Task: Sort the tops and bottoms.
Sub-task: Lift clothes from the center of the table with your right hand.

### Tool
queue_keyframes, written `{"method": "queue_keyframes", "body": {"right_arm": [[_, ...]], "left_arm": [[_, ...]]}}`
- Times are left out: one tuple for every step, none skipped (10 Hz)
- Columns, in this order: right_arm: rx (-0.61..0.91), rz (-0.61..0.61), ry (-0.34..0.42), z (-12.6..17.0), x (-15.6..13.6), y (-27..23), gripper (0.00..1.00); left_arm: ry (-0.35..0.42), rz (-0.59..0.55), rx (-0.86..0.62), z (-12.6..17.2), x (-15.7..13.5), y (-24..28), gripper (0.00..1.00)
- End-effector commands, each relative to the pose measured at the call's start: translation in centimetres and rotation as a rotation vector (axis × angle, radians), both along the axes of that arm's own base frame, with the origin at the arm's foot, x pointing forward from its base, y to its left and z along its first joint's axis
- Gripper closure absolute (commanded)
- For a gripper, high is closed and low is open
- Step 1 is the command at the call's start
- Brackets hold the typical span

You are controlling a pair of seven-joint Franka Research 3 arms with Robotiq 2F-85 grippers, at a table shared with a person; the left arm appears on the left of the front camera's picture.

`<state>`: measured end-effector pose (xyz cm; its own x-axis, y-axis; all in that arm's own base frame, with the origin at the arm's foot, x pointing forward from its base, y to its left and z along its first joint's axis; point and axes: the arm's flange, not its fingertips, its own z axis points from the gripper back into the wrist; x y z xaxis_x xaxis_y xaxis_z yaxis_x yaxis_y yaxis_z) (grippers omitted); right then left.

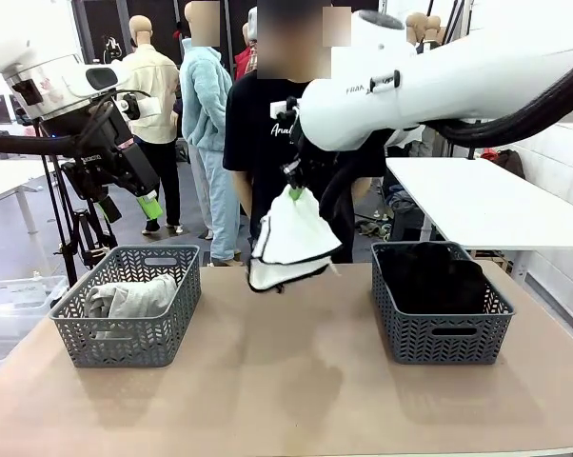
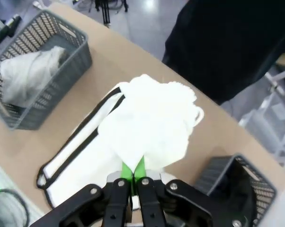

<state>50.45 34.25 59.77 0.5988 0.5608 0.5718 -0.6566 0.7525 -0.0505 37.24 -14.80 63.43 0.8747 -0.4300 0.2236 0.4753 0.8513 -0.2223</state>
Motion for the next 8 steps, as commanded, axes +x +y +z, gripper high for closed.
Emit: {"method": "queue_keyframes", "body": {"right_arm": [[-0.002, 0.024, -0.063, 1.59, -1.24, 0.00, 1.00], [0.005, 0.017, -0.070, 2.40, -1.80, -0.32, 1.00], [0.005, 0.013, -0.027, 1.45, -0.95, 0.42, 1.00], [0.005, 0.013, -0.027, 1.45, -0.95, 0.42, 1.00], [0.005, 0.013, -0.027, 1.45, -0.95, 0.42, 1.00], [0.005, 0.013, -0.027, 1.45, -0.95, 0.42, 1.00], [0.005, 0.013, -0.027, 1.45, -0.95, 0.42, 1.00], [0.005, 0.013, -0.027, 1.45, -0.95, 0.42, 1.00]], "left_arm": [[0.000, 0.002, -0.010, 0.09, 0.02, 0.22, 0.00], [0.000, 0.002, -0.010, 0.09, 0.02, 0.22, 0.00], [0.000, 0.002, -0.010, 0.09, 0.02, 0.22, 0.00], [0.000, 0.002, -0.010, 0.09, 0.02, 0.22, 0.00], [0.000, 0.002, -0.010, 0.09, 0.02, 0.22, 0.00], [0.000, 0.002, -0.010, 0.09, 0.02, 0.22, 0.00], [0.000, 0.002, -0.010, 0.09, 0.02, 0.22, 0.00], [0.000, 0.002, -0.010, 0.09, 0.02, 0.22, 0.00]]}}
